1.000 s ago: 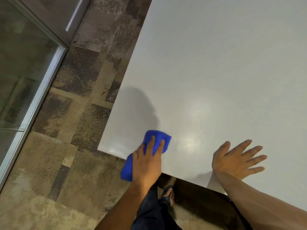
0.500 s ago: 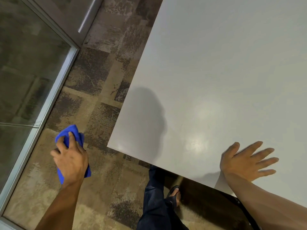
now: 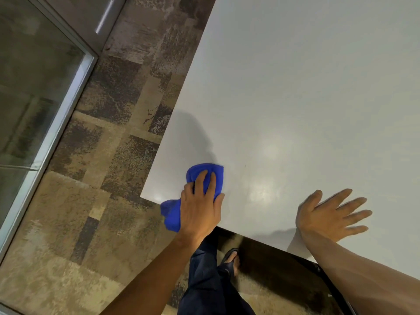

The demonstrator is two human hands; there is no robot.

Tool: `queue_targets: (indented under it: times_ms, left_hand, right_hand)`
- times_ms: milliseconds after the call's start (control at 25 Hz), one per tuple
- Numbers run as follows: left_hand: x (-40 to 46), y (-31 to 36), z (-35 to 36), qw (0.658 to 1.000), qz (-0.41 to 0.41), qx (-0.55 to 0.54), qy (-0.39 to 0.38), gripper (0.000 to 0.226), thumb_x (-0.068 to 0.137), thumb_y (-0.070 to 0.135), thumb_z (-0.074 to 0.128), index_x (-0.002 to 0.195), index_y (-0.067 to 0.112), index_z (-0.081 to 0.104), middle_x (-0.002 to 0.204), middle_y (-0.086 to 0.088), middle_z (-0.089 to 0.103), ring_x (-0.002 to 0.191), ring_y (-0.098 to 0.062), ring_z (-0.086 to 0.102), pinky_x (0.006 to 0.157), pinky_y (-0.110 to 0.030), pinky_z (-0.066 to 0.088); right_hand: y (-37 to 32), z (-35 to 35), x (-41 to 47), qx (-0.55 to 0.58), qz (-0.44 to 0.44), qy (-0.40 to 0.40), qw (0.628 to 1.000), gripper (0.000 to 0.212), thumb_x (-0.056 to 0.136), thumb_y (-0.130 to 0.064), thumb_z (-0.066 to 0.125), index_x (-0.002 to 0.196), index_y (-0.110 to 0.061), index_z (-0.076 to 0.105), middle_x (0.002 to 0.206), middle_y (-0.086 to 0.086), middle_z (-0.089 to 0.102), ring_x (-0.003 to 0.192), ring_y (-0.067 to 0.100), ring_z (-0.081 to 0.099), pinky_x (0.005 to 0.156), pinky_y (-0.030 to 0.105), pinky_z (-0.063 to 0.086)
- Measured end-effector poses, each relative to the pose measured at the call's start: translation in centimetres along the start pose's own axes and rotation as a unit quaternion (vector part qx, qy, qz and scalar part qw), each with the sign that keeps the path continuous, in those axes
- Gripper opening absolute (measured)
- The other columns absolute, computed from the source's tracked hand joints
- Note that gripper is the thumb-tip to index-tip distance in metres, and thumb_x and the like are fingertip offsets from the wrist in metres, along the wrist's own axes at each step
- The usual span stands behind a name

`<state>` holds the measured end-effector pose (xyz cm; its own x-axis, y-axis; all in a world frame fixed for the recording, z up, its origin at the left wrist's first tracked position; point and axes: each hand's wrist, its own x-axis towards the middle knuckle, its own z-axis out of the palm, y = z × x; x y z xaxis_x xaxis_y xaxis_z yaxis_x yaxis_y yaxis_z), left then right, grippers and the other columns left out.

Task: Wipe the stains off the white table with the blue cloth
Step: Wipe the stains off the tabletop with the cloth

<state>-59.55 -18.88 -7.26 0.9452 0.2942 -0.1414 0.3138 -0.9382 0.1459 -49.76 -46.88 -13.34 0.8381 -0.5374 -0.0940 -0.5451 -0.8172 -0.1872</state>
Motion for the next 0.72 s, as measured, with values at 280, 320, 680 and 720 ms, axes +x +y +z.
queue_targets:
  times_ms: [280, 320, 680, 720]
  left_hand:
    - [8.0, 4.8, 0.7, 0.997, 0.073, 0.021, -0.002, 0.062, 0.101, 0.046, 0.025, 0.150, 0.010, 0.038, 0.153, -0.015, 0.041, 0.102, -0.037, 0.055, 0.081, -0.048, 0.052]
    - [9.0, 5.1, 0.7, 0.995, 0.094, 0.030, 0.000, 0.061, 0.101, 0.046, 0.027, 0.150, 0.010, 0.038, 0.153, -0.014, 0.042, 0.103, -0.037, 0.056, 0.083, -0.048, 0.051]
    - [13.1, 12.9, 0.5, 0.966, 0.234, -0.068, -0.086, 0.063, 0.096, 0.042, 0.050, 0.152, 0.016, 0.036, 0.159, -0.006, 0.031, 0.124, -0.039, 0.042, 0.106, -0.051, 0.037]
    - [11.8, 12.8, 0.7, 0.956, 0.268, -0.074, -0.091, 0.064, 0.095, 0.042, 0.053, 0.151, 0.016, 0.039, 0.159, -0.006, 0.033, 0.122, -0.038, 0.043, 0.105, -0.051, 0.037]
  right_hand:
    - [0.4, 0.4, 0.4, -0.007, -0.003, 0.008, 1.000, 0.074, 0.103, -0.064, 0.014, 0.162, -0.019, 0.013, 0.169, 0.018, 0.015, 0.154, 0.048, 0.015, 0.118, 0.072, 0.014]
    - [0.5, 0.4, 0.2, -0.010, -0.007, 0.011, 1.000, 0.074, 0.103, -0.065, 0.014, 0.162, -0.019, 0.013, 0.169, 0.018, 0.014, 0.154, 0.048, 0.014, 0.118, 0.072, 0.013]
    - [-0.2, -0.3, 0.0, -0.021, -0.001, -0.003, 1.000, 0.080, 0.100, -0.065, 0.005, 0.162, -0.016, 0.015, 0.170, 0.019, 0.014, 0.155, 0.047, 0.011, 0.120, 0.070, 0.010]
    - [-0.2, -0.3, 0.0, -0.018, -0.003, -0.008, 1.000, 0.080, 0.100, -0.064, 0.005, 0.162, -0.015, 0.016, 0.169, 0.020, 0.014, 0.154, 0.048, 0.012, 0.119, 0.071, 0.010]
